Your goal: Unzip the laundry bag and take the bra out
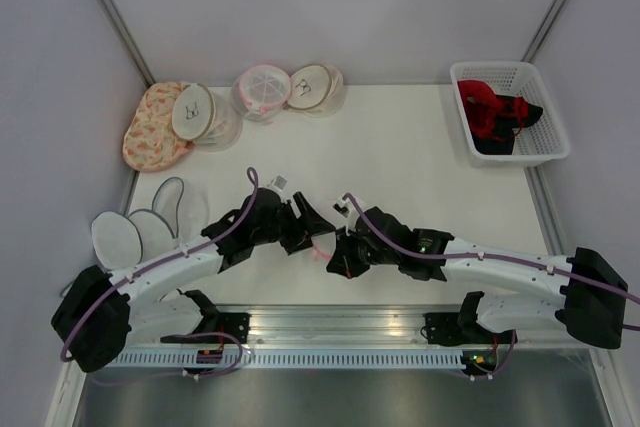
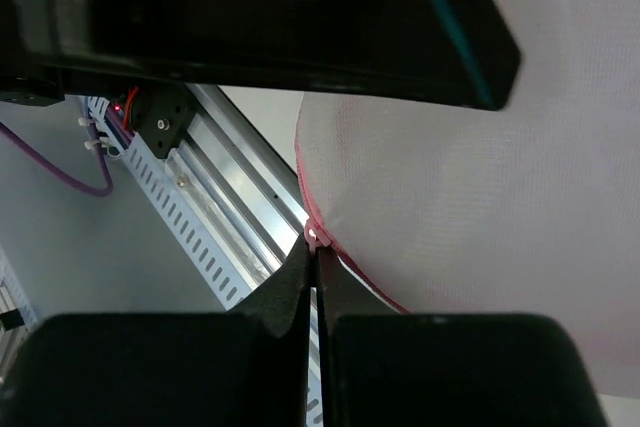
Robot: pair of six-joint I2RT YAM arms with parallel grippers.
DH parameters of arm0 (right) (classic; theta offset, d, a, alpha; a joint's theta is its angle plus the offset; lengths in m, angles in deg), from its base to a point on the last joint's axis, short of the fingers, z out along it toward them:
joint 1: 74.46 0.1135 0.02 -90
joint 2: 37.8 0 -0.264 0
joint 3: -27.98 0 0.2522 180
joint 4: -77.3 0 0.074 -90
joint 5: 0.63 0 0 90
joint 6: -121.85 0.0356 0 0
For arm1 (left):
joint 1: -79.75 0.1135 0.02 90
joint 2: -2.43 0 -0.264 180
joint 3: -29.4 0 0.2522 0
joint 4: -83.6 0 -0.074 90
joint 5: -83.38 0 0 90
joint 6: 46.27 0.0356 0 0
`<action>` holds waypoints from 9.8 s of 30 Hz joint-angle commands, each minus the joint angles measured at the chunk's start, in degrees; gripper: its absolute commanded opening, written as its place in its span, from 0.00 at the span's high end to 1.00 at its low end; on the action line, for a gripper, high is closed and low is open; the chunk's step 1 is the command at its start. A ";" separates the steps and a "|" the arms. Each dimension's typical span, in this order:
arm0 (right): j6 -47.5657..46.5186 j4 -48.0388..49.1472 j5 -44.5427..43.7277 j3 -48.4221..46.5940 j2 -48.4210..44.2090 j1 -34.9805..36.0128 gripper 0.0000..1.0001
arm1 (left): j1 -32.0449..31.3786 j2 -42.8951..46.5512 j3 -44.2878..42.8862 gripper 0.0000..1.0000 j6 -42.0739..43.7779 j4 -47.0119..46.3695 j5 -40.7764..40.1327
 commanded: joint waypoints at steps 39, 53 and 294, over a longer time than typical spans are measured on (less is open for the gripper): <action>-4.53 -20.38 -32.88 -5.17 -0.11 -5.70 1.00 | 6.81 -21.28 -30.79 0.01 33.94 20.19 -3.72; -3.83 3.00 3.36 -0.42 3.83 -5.26 0.99 | 6.55 1.57 -5.84 0.00 9.06 8.61 0.11; -5.15 4.48 -5.53 -0.51 15.52 -9.04 0.35 | -18.06 -12.13 -14.35 0.98 15.99 23.19 -15.17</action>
